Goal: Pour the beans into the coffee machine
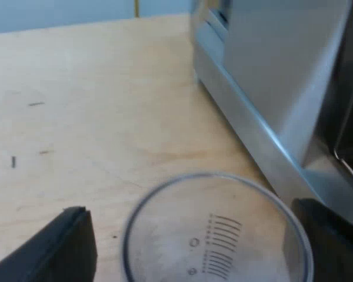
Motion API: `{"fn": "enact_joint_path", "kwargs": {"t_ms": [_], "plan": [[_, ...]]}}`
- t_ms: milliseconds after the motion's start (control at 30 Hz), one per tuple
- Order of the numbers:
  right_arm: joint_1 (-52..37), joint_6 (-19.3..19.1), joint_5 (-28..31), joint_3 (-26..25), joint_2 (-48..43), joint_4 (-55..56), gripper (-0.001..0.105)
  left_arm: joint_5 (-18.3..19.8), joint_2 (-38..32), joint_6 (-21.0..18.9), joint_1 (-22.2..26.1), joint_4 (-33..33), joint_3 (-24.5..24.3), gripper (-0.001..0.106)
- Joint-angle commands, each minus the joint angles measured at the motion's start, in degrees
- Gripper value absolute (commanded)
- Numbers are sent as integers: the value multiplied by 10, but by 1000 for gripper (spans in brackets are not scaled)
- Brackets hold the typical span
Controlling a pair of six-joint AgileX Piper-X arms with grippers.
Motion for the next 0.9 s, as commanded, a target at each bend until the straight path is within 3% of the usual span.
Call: {"fn": "enact_joint_path", "kwargs": {"t_ms": [33, 367, 633, 700, 800, 900], "plan": [[0, -9, -8, -2, -6, -8, 62, -6, -20, -24, 5, 5, 3, 69], [0, -9, -8, -2, -6, -8, 62, -6, -111, -24, 5, 5, 48, 69], [0, -9, -8, -2, -6, -8, 62, -8, -198, -24, 5, 39, 49, 69], [0, 11, -7, -2, -6, -8, 62, -34, -237, -24, 5, 64, 49, 69], [0, 93, 44, -2, -6, -22, 62, -44, -289, -24, 5, 104, 48, 69], [0, 99, 82, -2, -6, -37, 62, -45, -332, -24, 5, 139, 43, 69]]}}
